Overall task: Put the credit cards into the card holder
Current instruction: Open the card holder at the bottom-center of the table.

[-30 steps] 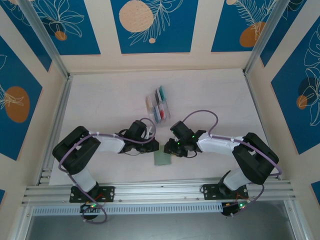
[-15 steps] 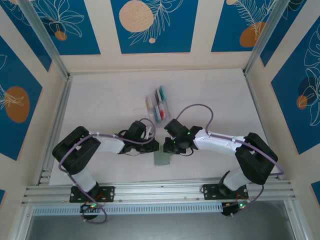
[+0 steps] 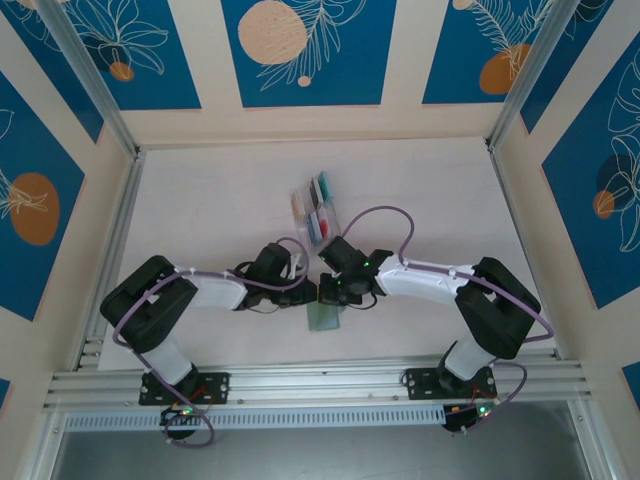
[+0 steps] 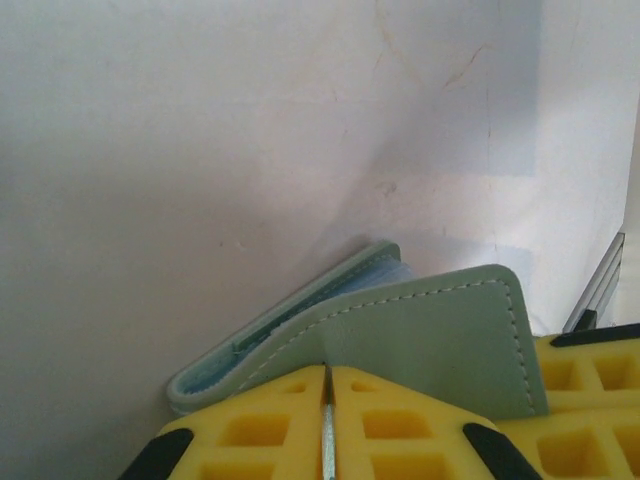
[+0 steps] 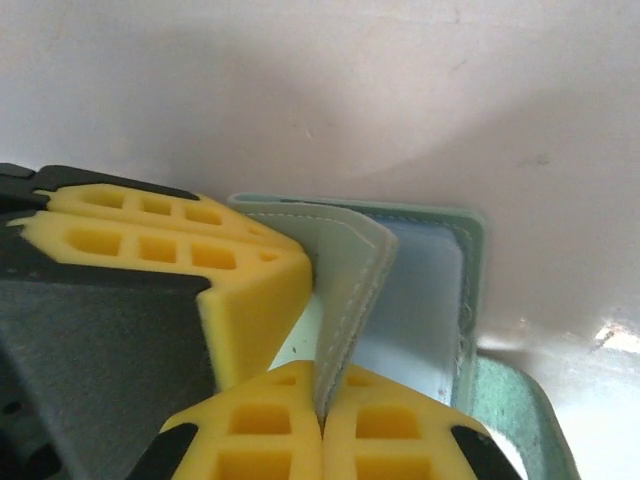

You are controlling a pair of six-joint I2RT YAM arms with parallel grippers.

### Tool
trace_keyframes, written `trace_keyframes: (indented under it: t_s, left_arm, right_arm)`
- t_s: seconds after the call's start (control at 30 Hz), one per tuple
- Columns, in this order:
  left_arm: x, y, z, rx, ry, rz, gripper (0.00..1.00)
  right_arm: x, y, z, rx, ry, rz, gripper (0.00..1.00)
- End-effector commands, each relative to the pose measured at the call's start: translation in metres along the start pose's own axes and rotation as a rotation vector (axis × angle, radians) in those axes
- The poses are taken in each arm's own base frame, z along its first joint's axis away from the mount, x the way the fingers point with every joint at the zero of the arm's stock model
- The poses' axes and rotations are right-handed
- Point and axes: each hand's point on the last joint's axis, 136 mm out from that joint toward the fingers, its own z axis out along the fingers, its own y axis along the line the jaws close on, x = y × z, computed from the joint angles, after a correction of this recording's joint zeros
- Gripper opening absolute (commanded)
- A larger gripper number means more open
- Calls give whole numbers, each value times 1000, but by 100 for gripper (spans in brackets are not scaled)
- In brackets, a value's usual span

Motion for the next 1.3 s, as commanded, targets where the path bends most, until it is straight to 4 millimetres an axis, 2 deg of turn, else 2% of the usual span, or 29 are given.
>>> trace_keyframes:
  t_s: [0.0, 0.1, 0.23, 0.33, 0.47, 0.5, 0.6, 0.7, 0.77, 0.87, 1.13, 1.2, 1.27]
  left_arm:
    - [24, 17, -12, -62, 75, -91, 14]
    - [12, 8, -28, -6, 38, -115, 18]
    - [3, 15, -51, -6, 8, -150, 20]
    - [3, 30, -65, -57, -14, -173, 20]
    - [9, 53, -79, -147, -11, -222, 19]
    - [11, 58, -81, -169, -10, -234, 19]
    - [17, 72, -86, -208, -10, -278, 20]
    - [23, 81, -88, -223, -6, -315, 19]
    - [25, 84, -88, -224, -2, -324, 19]
    - [24, 84, -89, -221, -4, -330, 20]
    - [16, 73, -98, -197, -12, -308, 21]
    - [12, 68, -101, -195, -15, -291, 22]
    - [9, 62, -103, -187, -10, -269, 22]
  right_arm:
    - [-1, -22, -23, 121, -75, -3, 0]
    - [-5, -39, -48, 273, -125, -53, 0]
    - [-10, -39, -68, 465, -162, -157, 0]
    - [-11, -28, -61, 558, -149, -231, 0]
    - [-5, -1, -34, 626, -94, -331, 0]
    - [-4, 5, -27, 626, -79, -350, 3]
    - [1, 27, -11, 576, -48, -397, 14]
    - [10, 53, 3, 424, -1, -433, 29]
    - [18, 66, 10, 317, 37, -434, 34]
    - [25, 76, 17, 194, 92, -410, 41]
    - [38, 72, 36, -45, 216, -310, 59]
    - [38, 71, 40, -84, 227, -289, 60]
    - [38, 70, 42, -120, 239, -256, 57]
